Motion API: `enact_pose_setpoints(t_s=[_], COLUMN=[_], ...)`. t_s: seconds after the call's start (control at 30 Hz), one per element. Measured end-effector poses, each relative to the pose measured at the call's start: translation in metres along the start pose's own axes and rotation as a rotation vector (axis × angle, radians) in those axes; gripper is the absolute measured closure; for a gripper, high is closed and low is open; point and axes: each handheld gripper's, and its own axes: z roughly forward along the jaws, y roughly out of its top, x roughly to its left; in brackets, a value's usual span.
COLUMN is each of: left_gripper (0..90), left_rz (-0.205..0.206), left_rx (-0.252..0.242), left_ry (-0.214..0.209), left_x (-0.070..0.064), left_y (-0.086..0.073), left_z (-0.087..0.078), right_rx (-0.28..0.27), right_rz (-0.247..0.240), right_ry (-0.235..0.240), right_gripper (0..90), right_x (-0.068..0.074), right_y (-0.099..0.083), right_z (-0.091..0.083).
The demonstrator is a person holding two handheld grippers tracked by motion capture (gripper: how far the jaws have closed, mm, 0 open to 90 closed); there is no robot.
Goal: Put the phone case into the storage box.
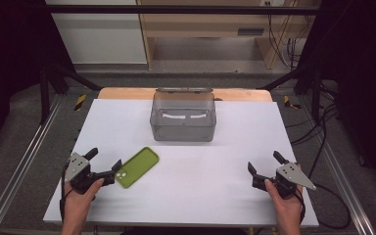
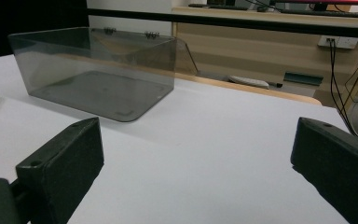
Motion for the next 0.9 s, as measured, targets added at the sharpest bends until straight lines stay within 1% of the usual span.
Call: enact_pose_setpoints(t_s=[0.07,0.1,0.13,0.17,0.2,0.23,0.3,0.4,0.47,0.53,0.57,0.6,0.63,0.67,0.7,0.73,0.8,0.83,0.87,0.9], left_gripper=[0.9,0.9,0.9,0.8,0.8,0.8,0.7,0.7,0.9,1.6,1.6,1.6,1.6,1.6,1.6,1.7,1.8,2.0,2.2,2.6], left_rz=[-0.001,-0.001,0.014,0.023,0.032,0.032,0.050,0.055,0.076,0.093,0.095,0.095,0.121,0.150,0.150,0.177,0.159,0.159,0.164,0.158], left_rx=[0.005,0.005,0.004,0.005,0.004,0.004,0.019,0.070,0.094,0.137,0.156,0.156,0.203,0.224,0.224,0.256,0.284,0.284,0.310,0.322], left_ry=[-0.001,-0.001,-0.004,-0.006,-0.008,-0.008,-0.004,-0.011,-0.054,-0.065,-0.077,-0.077,-0.088,-0.089,-0.089,-0.105,-0.129,-0.129,-0.130,-0.132], left_x=[-0.004,-0.004,-0.009,-0.011,-0.012,-0.012,-0.018,-0.026,-0.035,-0.042,-0.045,-0.045,-0.051,-0.054,-0.054,-0.060,-0.063,-0.063,-0.065,-0.066], left_y=[0.001,0.001,0.002,0.004,0.005,0.005,0.013,0.023,0.030,0.036,0.038,0.038,0.042,0.043,0.043,0.044,0.042,0.042,0.040,0.039], left_z=[-0.001,-0.001,-0.003,-0.004,-0.004,-0.004,0.000,0.009,0.019,0.029,0.033,0.033,0.042,0.047,0.047,0.055,0.064,0.064,0.072,0.076], right_rx=[0.007,0.007,-0.001,-0.004,-0.009,-0.009,-0.006,-0.011,-0.015,-0.017,-0.016,-0.014,-0.015,-0.020,-0.025,-0.027,-0.019,-0.019,-0.020,-0.020], right_rz=[-0.004,-0.004,0.011,0.014,0.015,0.013,0.011,0.002,-0.001,0.006,0.000,-0.003,0.002,0.015,0.019,0.019,0.019,0.016,0.020,0.019], right_ry=[-0.003,-0.003,-0.007,-0.007,-0.004,0.000,0.004,0.008,0.004,0.005,0.003,-0.004,-0.007,-0.010,-0.015,-0.017,-0.019,-0.020,-0.019,-0.019], right_gripper=[2.7,2.7,2.8,2.8,2.8,2.9,2.8,2.9,2.7,2.7,2.7,2.6,2.6,2.6,2.6,2.6,2.5,2.6,2.6,2.6], right_x=[0.000,0.000,-0.001,-0.001,-0.001,0.000,0.001,0.000,-0.001,-0.001,-0.002,-0.003,-0.005,-0.006,-0.007,-0.008,-0.008,-0.009,-0.008,-0.008], right_y=[-0.001,-0.001,-0.001,0.000,0.001,0.001,0.001,0.002,0.003,0.003,0.002,0.002,0.002,0.002,0.002,0.002,0.001,0.001,0.001,0.001], right_z=[0.001,0.001,0.003,0.003,0.004,0.005,0.006,0.007,0.006,0.003,0.002,0.001,0.000,-0.001,-0.001,-0.002,-0.002,-0.002,-0.002,-0.002])
